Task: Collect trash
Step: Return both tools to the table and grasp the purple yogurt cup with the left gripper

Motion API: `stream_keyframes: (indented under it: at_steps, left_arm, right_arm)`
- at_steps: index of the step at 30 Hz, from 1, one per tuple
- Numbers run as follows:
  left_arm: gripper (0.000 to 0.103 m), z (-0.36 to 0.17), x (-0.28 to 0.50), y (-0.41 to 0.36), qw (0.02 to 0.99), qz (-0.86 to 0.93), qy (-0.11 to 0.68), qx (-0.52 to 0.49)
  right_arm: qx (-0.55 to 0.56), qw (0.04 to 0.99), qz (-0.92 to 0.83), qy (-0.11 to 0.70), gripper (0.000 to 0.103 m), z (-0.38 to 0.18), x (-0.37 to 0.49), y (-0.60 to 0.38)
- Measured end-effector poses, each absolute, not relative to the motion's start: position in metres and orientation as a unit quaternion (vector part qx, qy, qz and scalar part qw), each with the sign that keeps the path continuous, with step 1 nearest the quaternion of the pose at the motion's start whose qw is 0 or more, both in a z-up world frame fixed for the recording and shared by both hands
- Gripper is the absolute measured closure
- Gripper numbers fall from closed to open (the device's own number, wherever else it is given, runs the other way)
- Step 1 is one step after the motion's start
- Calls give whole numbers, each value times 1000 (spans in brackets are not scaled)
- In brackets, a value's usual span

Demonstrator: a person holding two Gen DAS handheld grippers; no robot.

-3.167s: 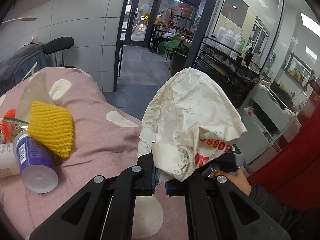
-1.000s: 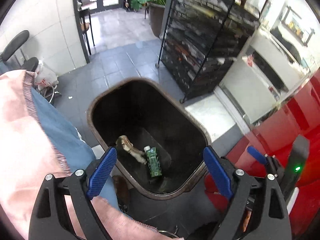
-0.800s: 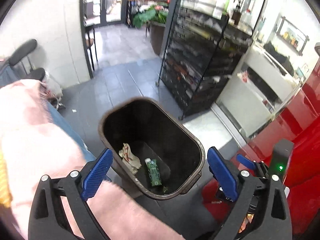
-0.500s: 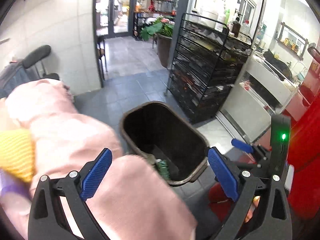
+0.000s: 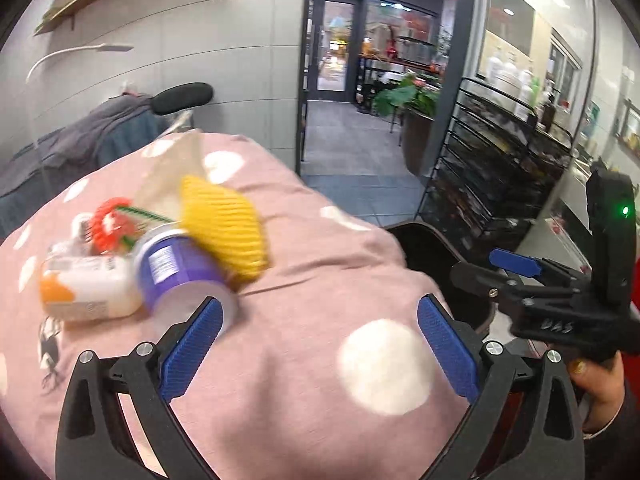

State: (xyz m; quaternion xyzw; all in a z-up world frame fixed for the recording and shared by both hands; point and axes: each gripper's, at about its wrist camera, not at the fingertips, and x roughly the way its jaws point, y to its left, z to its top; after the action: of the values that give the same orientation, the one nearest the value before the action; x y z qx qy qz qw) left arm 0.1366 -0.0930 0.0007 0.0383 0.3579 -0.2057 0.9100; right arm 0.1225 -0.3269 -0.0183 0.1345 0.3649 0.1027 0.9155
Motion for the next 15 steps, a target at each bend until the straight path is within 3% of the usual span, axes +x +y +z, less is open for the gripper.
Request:
stream_keyframes:
  at_steps: [10, 15]
  left_arm:
    - [7, -12, 142, 1, 920, -118, 375, 6]
    - [7, -17, 149, 25, 910, -122, 393, -47]
  right_arm:
    - [125, 873, 237, 408, 12, -4, 153, -230]
    - [89, 892, 205, 392, 12, 6, 171, -213]
